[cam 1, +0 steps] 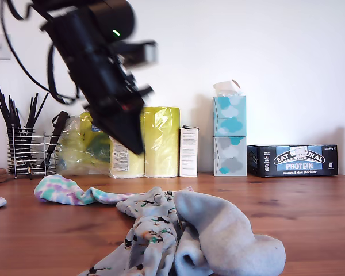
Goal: Pair up the socks based on colour and pattern, by placing each sock on top of its pair
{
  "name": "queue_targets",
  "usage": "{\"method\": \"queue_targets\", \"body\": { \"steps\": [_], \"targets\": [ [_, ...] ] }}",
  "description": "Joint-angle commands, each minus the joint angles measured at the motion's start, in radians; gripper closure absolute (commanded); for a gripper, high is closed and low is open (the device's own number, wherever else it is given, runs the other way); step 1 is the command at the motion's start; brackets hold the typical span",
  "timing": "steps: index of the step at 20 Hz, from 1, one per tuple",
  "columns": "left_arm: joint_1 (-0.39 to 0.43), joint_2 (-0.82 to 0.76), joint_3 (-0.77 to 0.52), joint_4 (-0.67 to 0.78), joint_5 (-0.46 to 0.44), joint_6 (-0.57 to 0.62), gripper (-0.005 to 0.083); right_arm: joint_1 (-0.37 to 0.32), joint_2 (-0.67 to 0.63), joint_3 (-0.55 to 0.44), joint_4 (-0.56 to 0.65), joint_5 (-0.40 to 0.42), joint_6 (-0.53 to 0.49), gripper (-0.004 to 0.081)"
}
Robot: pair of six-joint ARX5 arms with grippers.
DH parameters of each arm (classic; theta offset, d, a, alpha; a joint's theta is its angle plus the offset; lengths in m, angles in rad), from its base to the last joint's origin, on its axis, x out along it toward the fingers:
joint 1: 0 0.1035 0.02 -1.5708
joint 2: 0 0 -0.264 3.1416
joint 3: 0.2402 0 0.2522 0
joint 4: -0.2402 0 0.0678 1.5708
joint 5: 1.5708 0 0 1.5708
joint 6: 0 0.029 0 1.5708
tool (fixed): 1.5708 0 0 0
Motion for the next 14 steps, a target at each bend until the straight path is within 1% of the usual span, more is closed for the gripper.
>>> {"method": "queue_targets", "body": {
  "steps": [1,2,3,4,5,7,8,9,12,14],
  "targets": [
    [0.116,0.037,-0.025,0.015,-0.007,-0.007,0.0576,-0.002,-0.006,-0.002,0.003,-0.006,0.000,0.0781],
    [0.175,0.037,-0.024,0.041,-0.006,-0.024,0.0514,-0.002,-0.006,-0.002,0.003,-0.007,0.000,0.0781],
    [0.236,0.036,-0.024,0.075,-0.002,-0.048,0.0472,-0.002,-0.005,-0.002,0.004,-0.007,0.000,0.0781],
    [0.292,0.037,-0.024,0.104,0.013,-0.067,0.0448,-0.002,-0.005,-0.002,0.005,-0.008,0.001,0.0781],
    [0.341,0.037,-0.024,0.122,0.044,-0.081,0.0446,-0.002,-0.001,-0.002,0.007,-0.020,0.001,0.0781],
    [0.406,0.049,-0.023,0.161,0.086,-0.080,0.0452,-0.002,0.009,-0.002,0.015,-0.040,0.001,0.0781],
    [0.426,0.056,-0.022,0.179,0.100,-0.069,0.0476,-0.002,0.018,-0.002,0.022,-0.041,0.001,0.0781],
    [0.435,0.065,-0.020,0.191,0.115,-0.048,0.0540,-0.002,0.028,-0.002,0.029,-0.041,0.001,0.0781],
    [0.438,0.104,-0.008,0.220,0.156,0.050,0.0803,-0.002,0.065,-0.002,0.053,-0.051,0.000,0.0781],
    [0.438,0.137,0.010,0.243,0.156,0.074,0.0793,-0.002,0.087,-0.002,0.056,-0.057,0.000,0.0781]
  ]
}}
